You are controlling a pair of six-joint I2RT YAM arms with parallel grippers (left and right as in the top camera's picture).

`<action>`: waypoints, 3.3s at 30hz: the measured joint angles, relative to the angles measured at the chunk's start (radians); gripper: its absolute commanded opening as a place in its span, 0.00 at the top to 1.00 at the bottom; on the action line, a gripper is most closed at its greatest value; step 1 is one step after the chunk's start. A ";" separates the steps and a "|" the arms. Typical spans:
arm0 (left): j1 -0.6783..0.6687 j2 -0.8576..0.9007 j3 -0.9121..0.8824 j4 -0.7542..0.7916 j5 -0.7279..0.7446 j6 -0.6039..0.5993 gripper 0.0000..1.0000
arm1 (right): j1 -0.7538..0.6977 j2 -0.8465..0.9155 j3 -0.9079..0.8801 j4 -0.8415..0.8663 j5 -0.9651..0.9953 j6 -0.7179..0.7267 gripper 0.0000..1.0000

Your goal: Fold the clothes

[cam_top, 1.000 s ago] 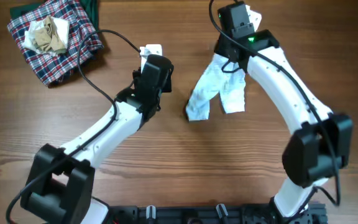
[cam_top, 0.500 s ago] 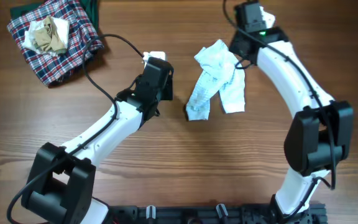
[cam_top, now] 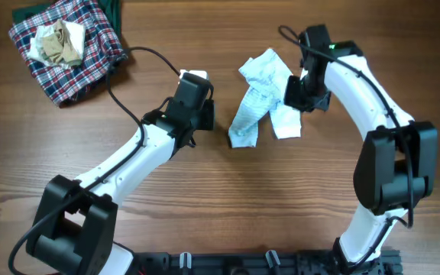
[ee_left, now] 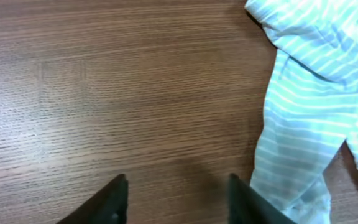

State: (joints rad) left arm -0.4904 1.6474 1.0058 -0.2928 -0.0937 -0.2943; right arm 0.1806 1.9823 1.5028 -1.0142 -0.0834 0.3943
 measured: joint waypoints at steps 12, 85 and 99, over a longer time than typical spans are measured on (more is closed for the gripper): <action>0.000 0.000 0.000 -0.012 0.013 0.000 0.36 | 0.000 0.000 -0.230 0.235 -0.034 -0.023 0.96; -0.113 0.219 0.003 0.013 0.506 -0.232 0.96 | -0.277 -0.175 -0.232 0.165 -0.298 -0.087 0.47; -0.113 0.217 0.004 -0.137 0.583 -0.345 0.90 | -0.277 -0.175 -0.232 0.343 -0.378 -0.087 0.40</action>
State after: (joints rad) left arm -0.6029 1.8641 1.0100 -0.4297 0.4889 -0.6395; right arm -0.0967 1.8076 1.2705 -0.6712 -0.4610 0.3069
